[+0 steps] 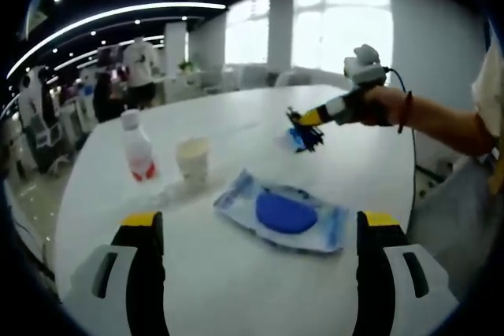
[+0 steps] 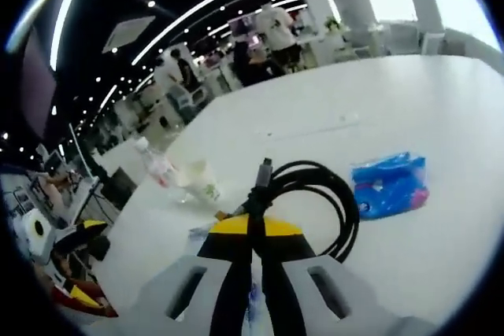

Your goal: Arrange the tabletop items into an orderly group along one side of the table until the central work area is clear of visible clutter.

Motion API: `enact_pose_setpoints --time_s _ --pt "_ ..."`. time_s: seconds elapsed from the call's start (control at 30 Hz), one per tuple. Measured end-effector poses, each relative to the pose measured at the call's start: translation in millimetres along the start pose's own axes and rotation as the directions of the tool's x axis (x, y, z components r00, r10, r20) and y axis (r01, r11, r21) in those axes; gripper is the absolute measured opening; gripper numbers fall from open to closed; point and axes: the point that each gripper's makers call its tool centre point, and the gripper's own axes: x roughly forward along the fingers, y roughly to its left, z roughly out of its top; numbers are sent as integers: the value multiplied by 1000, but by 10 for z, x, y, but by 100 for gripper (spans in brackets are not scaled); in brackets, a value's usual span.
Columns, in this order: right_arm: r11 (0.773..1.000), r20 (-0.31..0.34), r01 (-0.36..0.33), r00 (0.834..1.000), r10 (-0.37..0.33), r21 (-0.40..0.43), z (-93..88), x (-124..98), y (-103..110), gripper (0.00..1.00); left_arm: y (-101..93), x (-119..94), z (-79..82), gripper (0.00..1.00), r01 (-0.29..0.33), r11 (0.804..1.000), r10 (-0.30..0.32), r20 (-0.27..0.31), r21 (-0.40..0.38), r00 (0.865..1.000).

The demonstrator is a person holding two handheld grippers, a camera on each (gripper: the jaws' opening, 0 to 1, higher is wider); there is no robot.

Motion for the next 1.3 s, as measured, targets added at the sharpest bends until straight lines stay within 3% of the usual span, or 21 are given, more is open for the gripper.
enact_pose_setpoints --time_s 0.53,0.67,1.0,1.3 --pt "998 -50 49 997 -51 -32 -125 -217 -258 1 -34 4 10 99 4 1000 -4 0 5 1000" --pt "993 -100 62 992 -72 -102 -292 -206 -318 1 -38 4 -3 99 6 1000 -6 -6 8 1000" --pt "988 -165 41 984 -65 -148 -659 -122 -394 1 -46 11 1 99 11 1000 -11 -2 4 1000" --pt "966 -193 -8 980 -43 -257 -837 -45 -392 2 -48 30 -36 99 15 1000 -15 -15 3 1000"
